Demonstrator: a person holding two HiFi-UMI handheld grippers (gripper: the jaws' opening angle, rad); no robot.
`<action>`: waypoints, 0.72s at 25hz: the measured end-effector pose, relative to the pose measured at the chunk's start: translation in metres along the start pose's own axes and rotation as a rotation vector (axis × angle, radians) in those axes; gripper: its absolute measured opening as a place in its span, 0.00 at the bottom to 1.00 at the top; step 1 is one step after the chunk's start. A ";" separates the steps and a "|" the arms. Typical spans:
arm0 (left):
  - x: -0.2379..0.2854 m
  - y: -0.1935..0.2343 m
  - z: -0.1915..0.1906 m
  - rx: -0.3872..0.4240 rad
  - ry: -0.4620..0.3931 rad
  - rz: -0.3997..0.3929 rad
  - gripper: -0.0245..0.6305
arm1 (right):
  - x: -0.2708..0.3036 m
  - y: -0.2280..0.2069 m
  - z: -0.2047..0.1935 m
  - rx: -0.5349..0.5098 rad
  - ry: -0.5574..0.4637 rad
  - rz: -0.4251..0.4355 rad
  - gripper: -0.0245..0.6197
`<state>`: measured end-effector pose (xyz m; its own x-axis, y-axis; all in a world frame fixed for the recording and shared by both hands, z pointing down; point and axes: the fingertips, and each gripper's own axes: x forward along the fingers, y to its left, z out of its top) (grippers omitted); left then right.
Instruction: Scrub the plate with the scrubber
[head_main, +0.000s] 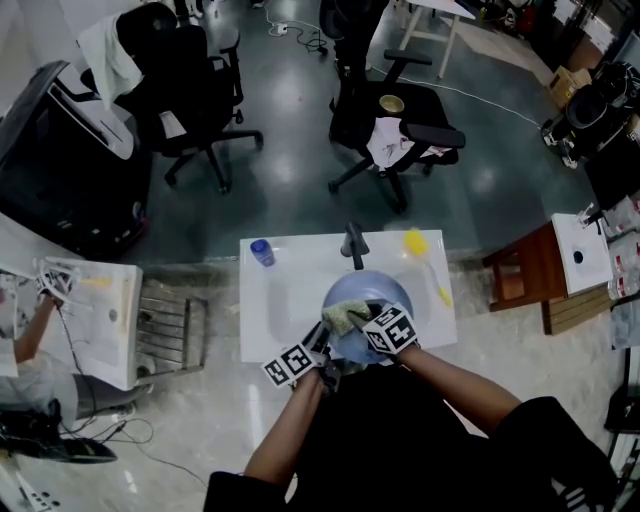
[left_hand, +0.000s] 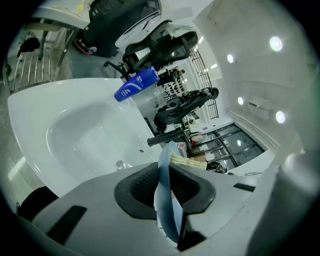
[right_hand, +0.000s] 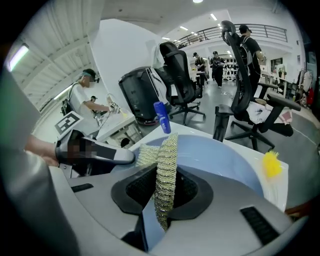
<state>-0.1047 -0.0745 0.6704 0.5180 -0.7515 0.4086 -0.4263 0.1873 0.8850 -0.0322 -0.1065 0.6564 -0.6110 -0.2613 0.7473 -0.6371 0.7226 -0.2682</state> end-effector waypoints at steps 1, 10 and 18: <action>0.001 -0.002 0.000 0.005 0.006 -0.004 0.13 | 0.001 -0.002 -0.001 -0.005 0.005 -0.005 0.13; -0.003 -0.002 -0.004 0.008 0.038 -0.017 0.13 | 0.007 -0.014 -0.003 -0.075 0.043 -0.064 0.13; -0.003 -0.007 -0.004 0.012 0.049 -0.045 0.13 | 0.005 -0.028 -0.005 -0.066 0.056 -0.101 0.13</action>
<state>-0.0997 -0.0709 0.6637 0.5721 -0.7275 0.3789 -0.4103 0.1462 0.9002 -0.0151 -0.1247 0.6703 -0.5166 -0.2999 0.8020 -0.6605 0.7356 -0.1504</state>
